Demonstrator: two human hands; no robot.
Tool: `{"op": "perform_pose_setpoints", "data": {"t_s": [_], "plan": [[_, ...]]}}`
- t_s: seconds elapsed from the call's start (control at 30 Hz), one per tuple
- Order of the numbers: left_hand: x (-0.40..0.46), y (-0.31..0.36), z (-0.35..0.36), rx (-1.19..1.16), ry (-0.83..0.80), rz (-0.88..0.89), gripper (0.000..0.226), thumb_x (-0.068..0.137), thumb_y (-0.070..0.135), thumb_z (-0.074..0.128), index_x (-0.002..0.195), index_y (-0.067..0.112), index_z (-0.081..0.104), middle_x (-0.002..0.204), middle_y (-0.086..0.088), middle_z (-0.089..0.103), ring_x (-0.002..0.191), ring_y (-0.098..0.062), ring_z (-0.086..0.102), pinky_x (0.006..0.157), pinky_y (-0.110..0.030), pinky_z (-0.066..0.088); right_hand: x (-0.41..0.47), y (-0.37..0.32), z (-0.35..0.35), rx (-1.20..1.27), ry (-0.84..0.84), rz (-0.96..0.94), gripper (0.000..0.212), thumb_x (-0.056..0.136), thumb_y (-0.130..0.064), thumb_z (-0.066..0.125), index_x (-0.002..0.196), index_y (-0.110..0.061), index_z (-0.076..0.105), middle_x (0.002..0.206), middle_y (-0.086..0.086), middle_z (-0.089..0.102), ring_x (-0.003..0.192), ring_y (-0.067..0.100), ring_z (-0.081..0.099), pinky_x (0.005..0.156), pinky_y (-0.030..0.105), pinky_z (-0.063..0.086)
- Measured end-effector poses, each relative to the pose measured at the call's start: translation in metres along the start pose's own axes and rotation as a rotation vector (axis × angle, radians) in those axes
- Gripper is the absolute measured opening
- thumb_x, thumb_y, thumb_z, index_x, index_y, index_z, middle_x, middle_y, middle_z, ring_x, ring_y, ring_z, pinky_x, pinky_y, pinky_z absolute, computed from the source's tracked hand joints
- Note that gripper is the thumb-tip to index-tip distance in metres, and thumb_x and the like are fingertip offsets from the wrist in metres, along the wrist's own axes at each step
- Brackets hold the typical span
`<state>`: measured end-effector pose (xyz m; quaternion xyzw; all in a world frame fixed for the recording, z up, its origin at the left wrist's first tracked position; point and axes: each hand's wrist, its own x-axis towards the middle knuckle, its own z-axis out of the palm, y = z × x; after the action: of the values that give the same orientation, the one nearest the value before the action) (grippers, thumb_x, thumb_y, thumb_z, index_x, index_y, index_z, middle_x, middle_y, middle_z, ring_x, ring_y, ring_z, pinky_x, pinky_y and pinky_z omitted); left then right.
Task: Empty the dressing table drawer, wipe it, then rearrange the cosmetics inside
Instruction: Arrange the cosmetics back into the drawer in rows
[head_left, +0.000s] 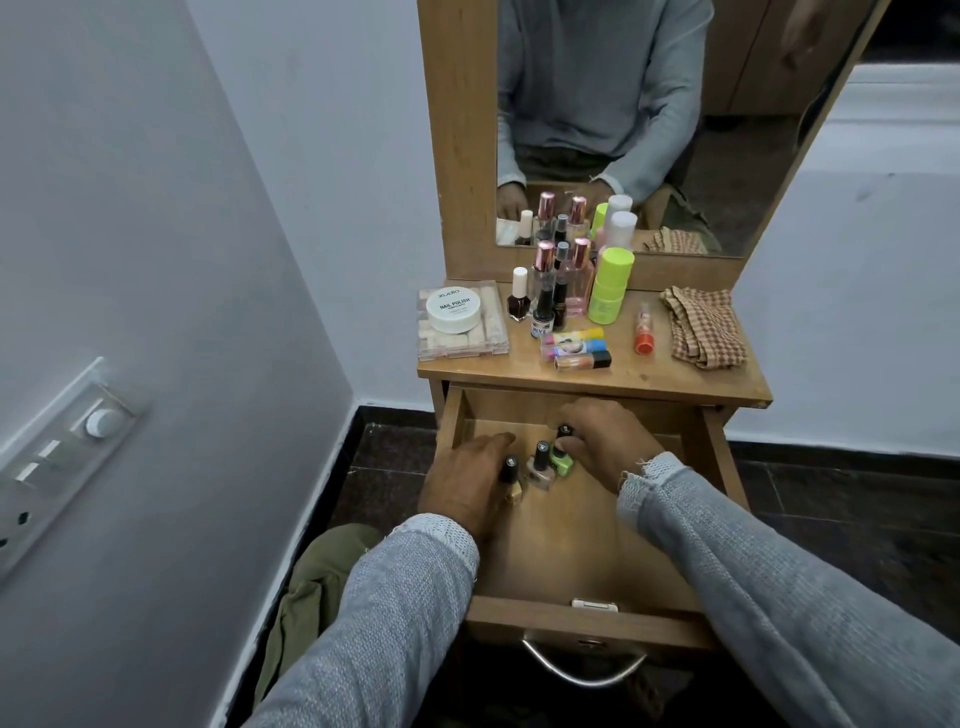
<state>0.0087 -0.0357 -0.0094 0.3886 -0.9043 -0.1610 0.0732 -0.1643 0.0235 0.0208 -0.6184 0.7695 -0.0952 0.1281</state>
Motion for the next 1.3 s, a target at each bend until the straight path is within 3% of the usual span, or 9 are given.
{"op": "perform_pose_setpoints", "data": {"t_s": [0.17, 0.3, 0.43, 0.57, 0.7, 0.8, 0.93, 1.03, 1.3], "plan": [[0.006, 0.0, 0.003, -0.002, -0.022, 0.032, 0.049, 0.091, 0.018, 0.059, 0.138, 0.023, 0.045, 0.133, -0.002, 0.058, 0.119, -0.021, 0.055, 0.099, -0.034, 0.044, -0.001, -0.002, 0.006, 0.042, 0.01, 0.0, 0.017, 0.087, -0.019, 0.061, 0.104, -0.017, 0.063, 0.1, 0.001, 0.061, 0.093, 0.02, 0.057, 0.075, 0.027, 0.041], [0.007, -0.001, 0.006, -0.031, -0.046, 0.04, 0.051, 0.089, 0.022, 0.062, 0.137, 0.023, 0.045, 0.132, -0.003, 0.058, 0.118, -0.023, 0.056, 0.099, -0.037, 0.044, -0.007, -0.003, 0.006, 0.082, 0.015, 0.003, 0.022, 0.085, -0.016, 0.064, 0.108, -0.017, 0.062, 0.102, 0.0, 0.061, 0.094, 0.019, 0.058, 0.081, 0.032, 0.049], [0.007, -0.001, 0.008, -0.043, -0.046, 0.05, 0.054, 0.088, 0.022, 0.064, 0.138, 0.023, 0.044, 0.13, -0.003, 0.06, 0.115, -0.024, 0.058, 0.098, -0.037, 0.046, -0.014, -0.007, 0.002, 0.117, -0.098, 0.185, 0.031, 0.084, -0.01, 0.065, 0.115, -0.013, 0.059, 0.11, 0.004, 0.059, 0.098, 0.021, 0.059, 0.086, 0.036, 0.053], [0.008, -0.003, 0.009, -0.043, -0.068, 0.04, 0.056, 0.086, 0.021, 0.066, 0.138, 0.024, 0.043, 0.127, -0.004, 0.062, 0.111, -0.027, 0.06, 0.096, -0.037, 0.047, -0.027, -0.011, 0.008, 0.268, -0.174, 0.285, 0.03, 0.081, -0.003, 0.068, 0.11, -0.006, 0.062, 0.106, 0.012, 0.065, 0.096, 0.025, 0.065, 0.083, 0.032, 0.055], [0.006, -0.005, 0.014, -0.119, -0.067, 0.013, 0.059, 0.088, 0.007, 0.061, 0.141, 0.023, 0.04, 0.135, -0.007, 0.054, 0.12, -0.028, 0.053, 0.101, -0.038, 0.045, -0.025, -0.013, 0.033, 0.481, -0.142, 0.329, 0.039, 0.066, -0.009, 0.083, 0.101, -0.014, 0.065, 0.093, 0.001, 0.07, 0.084, 0.018, 0.068, 0.083, 0.036, 0.056], [0.003, -0.013, 0.015, -0.279, 0.094, -0.084, 0.055, 0.085, -0.006, 0.062, 0.134, 0.016, 0.049, 0.137, -0.009, 0.049, 0.126, -0.027, 0.047, 0.104, -0.037, 0.041, -0.015, -0.01, 0.051, 0.49, -0.119, 0.284, 0.038, 0.057, -0.019, 0.088, 0.088, -0.015, 0.066, 0.086, 0.001, 0.072, 0.081, 0.018, 0.07, 0.081, 0.041, 0.057], [0.001, -0.028, 0.007, -0.244, 0.352, -0.18, 0.05, 0.085, -0.006, 0.061, 0.128, 0.019, 0.053, 0.12, -0.009, 0.057, 0.11, -0.027, 0.055, 0.092, -0.039, 0.05, -0.007, -0.019, 0.066, 0.489, -0.123, 0.294, 0.05, 0.059, -0.025, 0.085, 0.101, -0.011, 0.063, 0.099, 0.005, 0.068, 0.091, 0.023, 0.066, 0.086, 0.041, 0.053], [0.001, -0.024, 0.003, -0.322, 0.346, -0.277, 0.044, 0.091, -0.003, 0.056, 0.131, 0.012, 0.052, 0.127, -0.014, 0.054, 0.116, -0.031, 0.052, 0.099, -0.042, 0.046, -0.001, -0.017, 0.082, 0.509, -0.091, 0.316, 0.071, 0.043, -0.044, 0.084, 0.105, -0.025, 0.057, 0.103, 0.002, 0.063, 0.091, 0.021, 0.065, 0.085, 0.039, 0.054], [0.004, -0.028, 0.006, -0.313, 0.384, -0.312, 0.045, 0.086, -0.001, 0.061, 0.125, 0.021, 0.056, 0.119, -0.006, 0.058, 0.112, -0.024, 0.054, 0.095, -0.039, 0.049, 0.011, -0.029, 0.086, 0.478, -0.077, 0.246, 0.046, 0.055, -0.024, 0.083, 0.094, -0.026, 0.059, 0.096, 0.0, 0.063, 0.086, 0.019, 0.064, 0.08, 0.036, 0.056]]}}
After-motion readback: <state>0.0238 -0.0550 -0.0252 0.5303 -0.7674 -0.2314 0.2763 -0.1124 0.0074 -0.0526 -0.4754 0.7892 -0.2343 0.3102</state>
